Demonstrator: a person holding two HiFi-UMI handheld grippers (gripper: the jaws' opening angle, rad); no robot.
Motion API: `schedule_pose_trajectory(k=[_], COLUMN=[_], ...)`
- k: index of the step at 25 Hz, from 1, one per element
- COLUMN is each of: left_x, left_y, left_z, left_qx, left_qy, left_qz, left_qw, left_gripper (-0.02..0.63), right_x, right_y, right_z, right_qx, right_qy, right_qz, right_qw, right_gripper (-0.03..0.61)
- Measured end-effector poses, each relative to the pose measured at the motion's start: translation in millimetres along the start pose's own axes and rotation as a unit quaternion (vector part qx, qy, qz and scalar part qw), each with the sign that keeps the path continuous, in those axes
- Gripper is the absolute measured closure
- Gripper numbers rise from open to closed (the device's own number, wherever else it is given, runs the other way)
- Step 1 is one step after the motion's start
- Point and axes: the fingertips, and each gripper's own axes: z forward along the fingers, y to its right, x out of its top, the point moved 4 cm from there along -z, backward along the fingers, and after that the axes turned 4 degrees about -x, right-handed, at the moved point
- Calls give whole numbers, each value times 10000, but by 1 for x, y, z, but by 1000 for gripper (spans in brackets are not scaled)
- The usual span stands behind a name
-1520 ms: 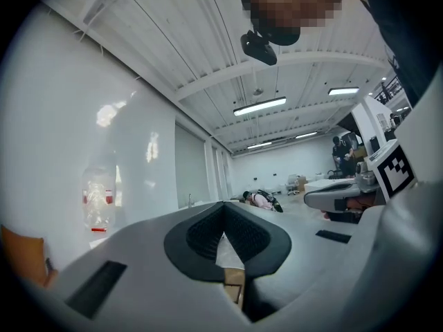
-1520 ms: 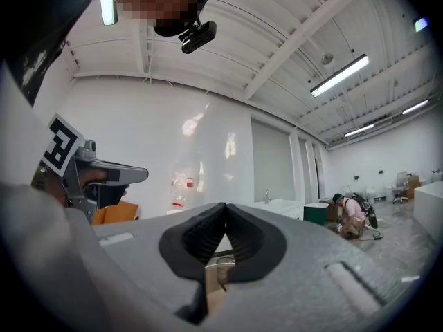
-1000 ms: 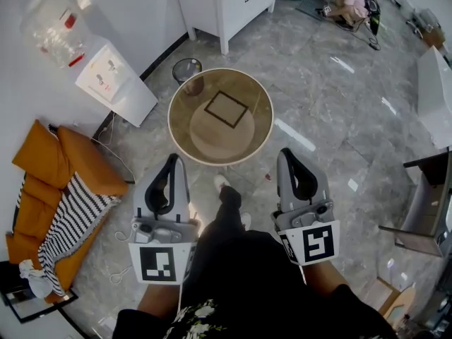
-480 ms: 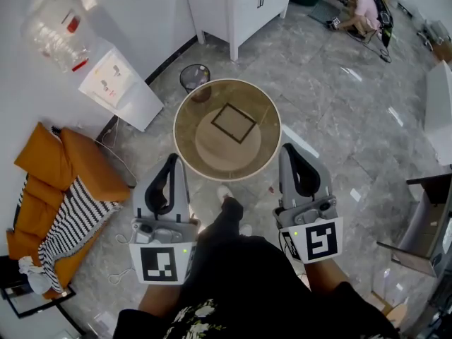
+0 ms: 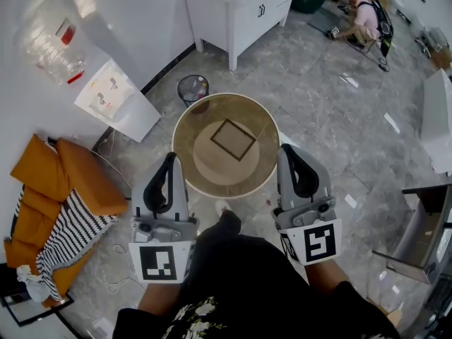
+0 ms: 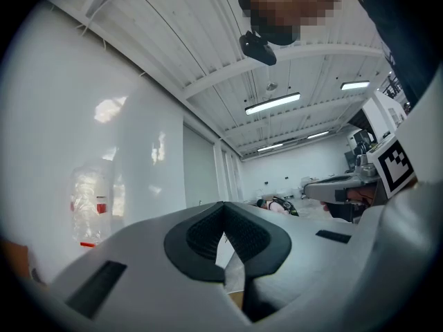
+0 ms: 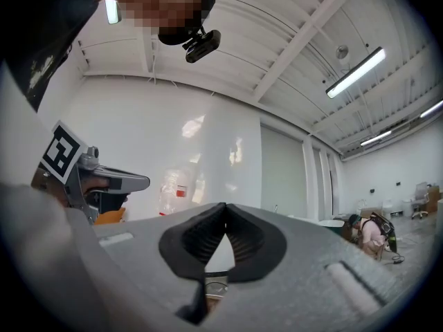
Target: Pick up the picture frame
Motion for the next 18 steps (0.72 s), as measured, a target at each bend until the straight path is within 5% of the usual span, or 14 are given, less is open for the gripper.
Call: schedule_pose_trajectory(k=[9, 18], left_x=[-26, -40], left_y=[-14, -31], left_z=[61, 95], left_qx=[-262, 238], left_qy=[-28, -259], left_qz=[-157, -285], left_qw=[9995, 9990], left_gripper=[600, 600], right_x=[-28, -50], right_y=[28, 49], right_z=[44, 108], right_qx=[-240, 364], right_qy=[-243, -275], right_qz=[-48, 81], right_qw=[9994, 9989], right_gripper=[581, 581])
